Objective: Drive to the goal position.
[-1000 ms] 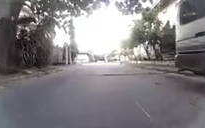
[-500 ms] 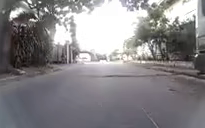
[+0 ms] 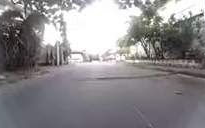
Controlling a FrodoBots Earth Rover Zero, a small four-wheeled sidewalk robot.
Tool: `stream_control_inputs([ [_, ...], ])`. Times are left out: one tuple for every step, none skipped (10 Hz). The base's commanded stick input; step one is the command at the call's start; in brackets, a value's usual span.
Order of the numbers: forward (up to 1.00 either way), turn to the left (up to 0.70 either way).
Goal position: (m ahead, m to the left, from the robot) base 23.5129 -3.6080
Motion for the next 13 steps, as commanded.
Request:
stream_control_inputs([
  [1.00, -0.36],
  [1.00, -0.36],
  [1.00, -0.36],
  [1.00, -0.36],
  [1.00, -0.36],
  [1.00, -0.36],
  [1.00, -0.09],
  [1.00, 0.04],
  [1.00, 0.04],
  [1.00, 0.04],
  [1.00, 0.04],
  [1.00, 0.04],
  [1.00, 0.04],
])
